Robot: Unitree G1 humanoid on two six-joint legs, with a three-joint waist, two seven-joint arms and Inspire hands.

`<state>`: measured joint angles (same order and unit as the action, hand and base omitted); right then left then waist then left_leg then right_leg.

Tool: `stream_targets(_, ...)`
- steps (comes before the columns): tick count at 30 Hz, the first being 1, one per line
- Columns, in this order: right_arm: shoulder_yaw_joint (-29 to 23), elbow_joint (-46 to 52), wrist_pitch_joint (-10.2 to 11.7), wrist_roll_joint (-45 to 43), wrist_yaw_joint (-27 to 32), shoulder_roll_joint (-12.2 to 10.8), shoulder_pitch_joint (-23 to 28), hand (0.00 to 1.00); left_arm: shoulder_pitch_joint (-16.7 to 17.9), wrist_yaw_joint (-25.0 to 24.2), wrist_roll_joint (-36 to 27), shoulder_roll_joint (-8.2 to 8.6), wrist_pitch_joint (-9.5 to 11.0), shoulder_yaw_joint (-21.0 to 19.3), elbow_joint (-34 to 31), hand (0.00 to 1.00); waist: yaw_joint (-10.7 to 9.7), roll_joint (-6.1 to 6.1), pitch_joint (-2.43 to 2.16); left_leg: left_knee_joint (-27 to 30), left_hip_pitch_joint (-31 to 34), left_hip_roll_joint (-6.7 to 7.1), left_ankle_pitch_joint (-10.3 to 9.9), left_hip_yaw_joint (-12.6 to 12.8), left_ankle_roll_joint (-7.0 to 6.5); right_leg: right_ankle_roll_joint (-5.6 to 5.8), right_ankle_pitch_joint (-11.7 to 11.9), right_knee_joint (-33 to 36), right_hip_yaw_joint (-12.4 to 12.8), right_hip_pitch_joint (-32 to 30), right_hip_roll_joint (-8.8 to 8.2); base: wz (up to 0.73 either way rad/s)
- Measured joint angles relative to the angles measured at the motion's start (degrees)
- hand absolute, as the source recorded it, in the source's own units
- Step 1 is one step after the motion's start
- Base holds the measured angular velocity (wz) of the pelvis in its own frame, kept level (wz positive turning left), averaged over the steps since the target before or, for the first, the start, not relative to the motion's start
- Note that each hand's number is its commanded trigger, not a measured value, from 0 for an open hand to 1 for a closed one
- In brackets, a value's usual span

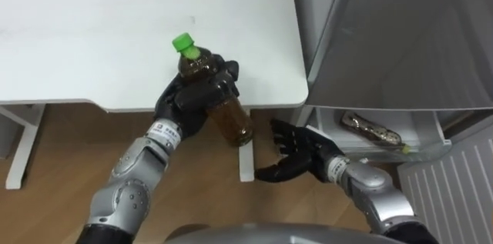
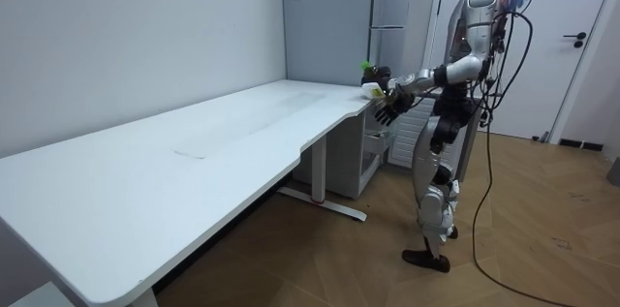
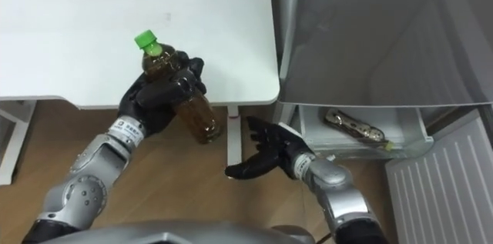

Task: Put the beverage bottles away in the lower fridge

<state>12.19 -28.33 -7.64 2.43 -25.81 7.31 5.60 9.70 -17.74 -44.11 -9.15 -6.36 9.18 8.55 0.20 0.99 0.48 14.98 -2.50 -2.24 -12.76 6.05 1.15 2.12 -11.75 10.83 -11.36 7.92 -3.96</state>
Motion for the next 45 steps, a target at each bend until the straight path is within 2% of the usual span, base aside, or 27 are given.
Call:
stream_targets(2,0.01,0.44,-0.03,0.30,-2.18,0.24,-0.02,0.00,0.62,-1.18,0.13,-0.43,-0.39,0.01,0.00,1.00,0.33,0.09,0.06,0.25,0.15,-0.01,-0.01,-0.16,0.01,0.00,0.00,0.00,-0.22,-0.03,0.00,0.04)
stream_targets(7,0.02,1.46,-0.04,5.11,-8.06,2.60,0.21,0.00,1.44,-1.96,6.10,-1.70,-2.45,-0.03,0.91,1.00,1.44,0.22,0.08,0.65,1.05,-0.06,-0.01,-0.47,0.00,-0.01,0.01,0.43,-0.36,-0.87,0.04,0.01)
stream_targets(12,-0.02,2.12,-0.68,9.09,-12.72,3.31,1.05,0.00,1.72,-2.94,14.37,-2.47,-2.30,-0.15,1.66,1.00,1.62,0.48,-0.01,0.81,0.90,-0.09,0.00,-0.66,0.00,-0.01,0.00,0.88,-0.51,-0.89,0.01,0.01)
stream_targets(18,0.17,2.08,-1.20,13.48,-16.76,3.68,1.56,0.00,1.22,-4.07,14.94,-2.71,-1.72,-0.10,3.34,1.00,1.74,1.06,0.11,0.71,0.70,-0.07,-0.01,-0.78,0.00,-0.01,0.01,0.91,-0.65,-0.27,-0.01,0.00)
stream_targets(24,2.32,-0.73,-1.43,20.31,-17.01,3.95,1.64,0.00,1.11,-4.23,16.07,-2.93,-2.17,2.05,7.03,1.00,1.68,1.21,0.12,1.01,1.88,-0.04,0.03,-1.47,0.00,-0.01,0.00,0.91,-1.61,-0.91,-0.01,0.06)
stream_targets(27,2.57,-0.74,-1.94,20.32,-18.64,3.90,1.65,0.00,1.16,-4.30,19.06,-3.08,-2.59,2.91,7.22,1.00,1.67,1.21,0.15,1.80,3.06,-0.09,0.01,-1.48,-0.02,-0.03,0.01,1.11,-1.64,-1.81,-0.03,0.00)
stream_targets(36,4.80,-0.91,-2.93,26.63,-21.20,3.67,2.33,0.00,1.08,-4.51,19.04,-2.96,-2.58,4.25,7.15,1.00,1.37,0.72,0.30,2.43,3.73,-0.16,-0.12,-1.69,-0.16,-0.02,0.01,1.82,-1.80,-2.27,-0.09,0.00)
stream_targets(39,5.69,-0.92,-3.98,31.24,-20.92,3.96,3.59,0.00,0.99,-4.60,19.07,-3.16,-2.58,5.31,7.15,1.00,1.33,0.53,0.25,2.69,4.31,-0.15,-0.11,-1.84,-0.17,-0.03,0.01,1.97,-1.79,-2.78,-0.08,0.01)
stream_targets(45,7.00,-0.93,-4.37,33.86,-19.24,4.13,4.60,0.00,1.00,-4.70,20.07,-3.72,-2.59,7.17,7.17,1.00,1.33,0.60,0.16,2.99,4.75,-0.12,-0.08,-1.90,-0.19,-0.11,0.06,1.91,-1.72,-3.05,-0.05,0.00)
